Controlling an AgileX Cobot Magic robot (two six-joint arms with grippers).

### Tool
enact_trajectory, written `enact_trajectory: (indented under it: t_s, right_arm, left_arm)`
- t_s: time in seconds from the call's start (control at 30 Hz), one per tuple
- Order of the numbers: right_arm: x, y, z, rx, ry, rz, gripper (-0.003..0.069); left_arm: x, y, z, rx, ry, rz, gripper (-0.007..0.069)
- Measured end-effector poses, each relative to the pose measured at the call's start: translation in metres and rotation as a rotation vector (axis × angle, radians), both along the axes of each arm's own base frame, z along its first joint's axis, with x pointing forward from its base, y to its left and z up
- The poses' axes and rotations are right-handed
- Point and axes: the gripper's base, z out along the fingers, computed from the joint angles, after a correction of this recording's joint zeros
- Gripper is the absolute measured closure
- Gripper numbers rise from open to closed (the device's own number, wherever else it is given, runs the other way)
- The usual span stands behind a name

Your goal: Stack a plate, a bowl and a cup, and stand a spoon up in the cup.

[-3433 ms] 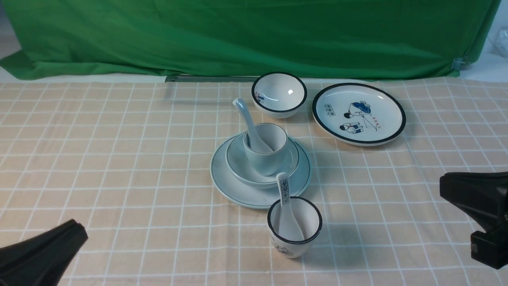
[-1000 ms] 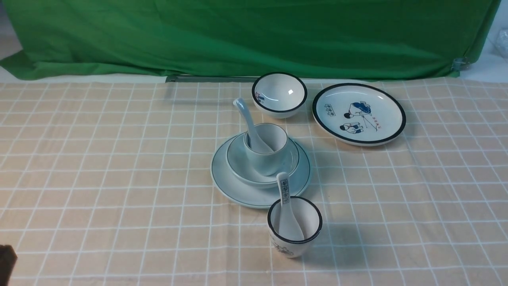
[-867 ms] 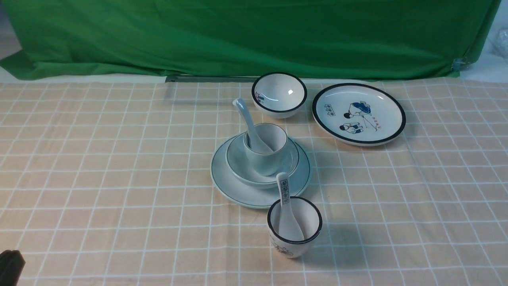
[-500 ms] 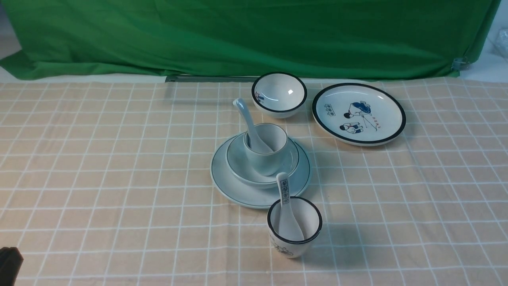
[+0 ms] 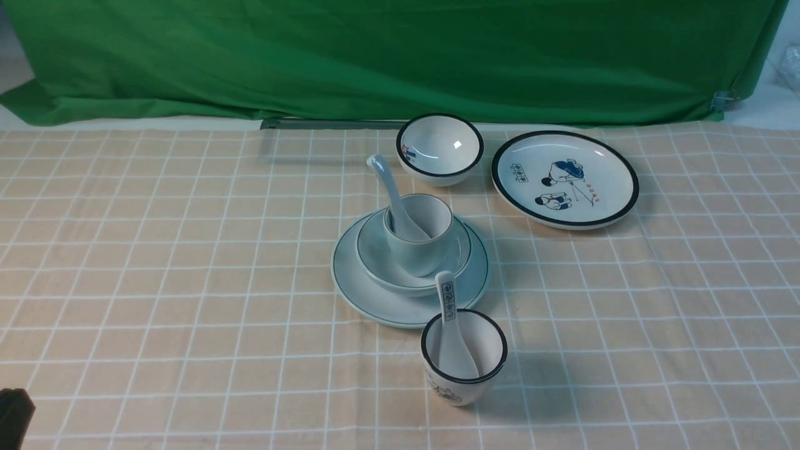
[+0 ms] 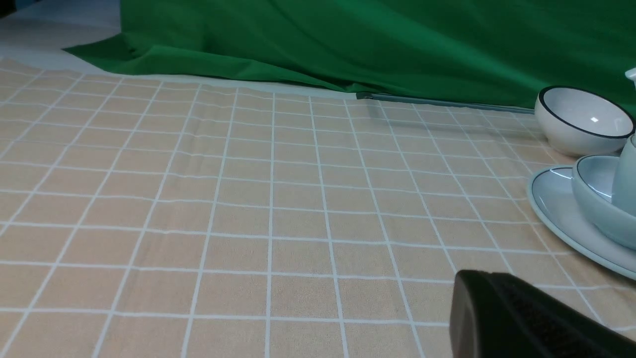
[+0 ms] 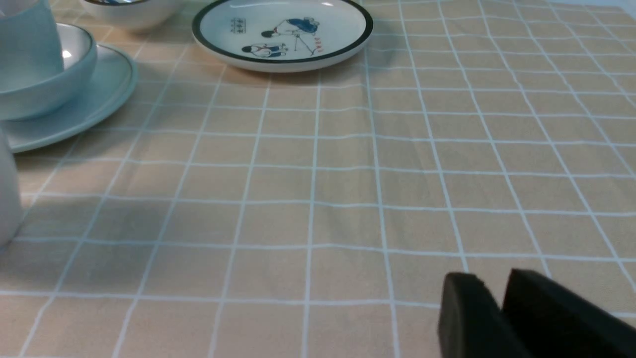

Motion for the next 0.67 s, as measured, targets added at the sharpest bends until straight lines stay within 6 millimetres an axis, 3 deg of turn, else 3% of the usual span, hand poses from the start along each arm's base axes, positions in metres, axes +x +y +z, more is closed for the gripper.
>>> enact_trajectory:
  t_s: [0.67]
  right_arm:
    - [0.0000,0.0000,0.0000,0.000,0.000,0.000,0.0466]
  left_arm:
    - [0.0000,0.0003,0.0000,0.003,0.000,0.005,0.0620]
